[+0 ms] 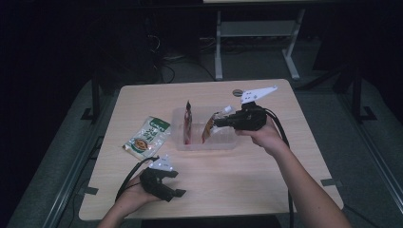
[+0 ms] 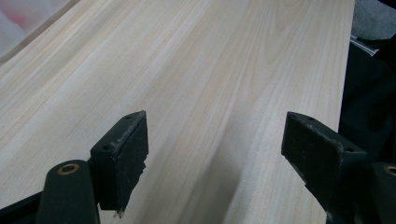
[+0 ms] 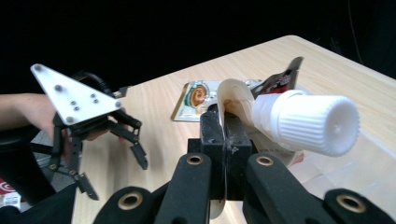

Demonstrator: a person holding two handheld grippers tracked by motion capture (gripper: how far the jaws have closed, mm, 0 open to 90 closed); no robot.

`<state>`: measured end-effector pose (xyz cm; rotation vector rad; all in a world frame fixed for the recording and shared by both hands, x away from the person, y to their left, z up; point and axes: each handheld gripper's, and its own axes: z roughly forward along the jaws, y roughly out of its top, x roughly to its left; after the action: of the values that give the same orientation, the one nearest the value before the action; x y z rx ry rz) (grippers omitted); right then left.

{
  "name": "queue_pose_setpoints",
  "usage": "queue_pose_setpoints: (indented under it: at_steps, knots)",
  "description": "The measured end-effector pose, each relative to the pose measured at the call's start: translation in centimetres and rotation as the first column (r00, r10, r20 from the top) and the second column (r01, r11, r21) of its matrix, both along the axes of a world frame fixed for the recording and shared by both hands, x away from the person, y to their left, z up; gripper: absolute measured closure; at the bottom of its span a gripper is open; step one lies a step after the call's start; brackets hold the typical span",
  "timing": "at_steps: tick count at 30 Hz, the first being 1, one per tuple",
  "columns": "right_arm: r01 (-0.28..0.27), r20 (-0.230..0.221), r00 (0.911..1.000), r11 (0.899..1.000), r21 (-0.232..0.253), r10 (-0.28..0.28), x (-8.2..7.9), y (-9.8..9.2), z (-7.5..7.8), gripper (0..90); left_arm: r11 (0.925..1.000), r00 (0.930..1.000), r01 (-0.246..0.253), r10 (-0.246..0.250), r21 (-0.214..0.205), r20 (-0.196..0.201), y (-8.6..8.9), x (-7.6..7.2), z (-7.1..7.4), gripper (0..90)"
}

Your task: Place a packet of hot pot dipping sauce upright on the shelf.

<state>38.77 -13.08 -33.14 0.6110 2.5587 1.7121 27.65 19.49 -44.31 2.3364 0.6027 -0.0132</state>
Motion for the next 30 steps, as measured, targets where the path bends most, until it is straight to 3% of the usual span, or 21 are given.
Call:
queue_pose_setpoints:
  at_steps: [7, 16, 30]
  knots:
    - [0.011, 0.001, 0.9999, 1.000, -0.015, -0.011, 1.7, -0.1, 0.4, 89.7, 1.0000, 1.0000, -0.004, 0.004, -0.002, -0.004, 0.0, 0.0, 0.0, 22.6]
    - [0.032, -0.025, 0.9992, 0.999, 0.007, -0.032, 3.5, -0.6, -0.6, 89.7, 1.0000, 1.0000, -0.007, 0.007, -0.005, -0.005, 0.1, 0.1, -0.1, 22.7]
    - [0.062, -0.060, 0.9962, 0.998, -0.018, -0.063, 4.0, -2.8, -1.8, 89.6, 1.0000, 1.0000, -0.004, 0.004, -0.002, 0.002, 0.1, 0.2, -0.1, 22.7]
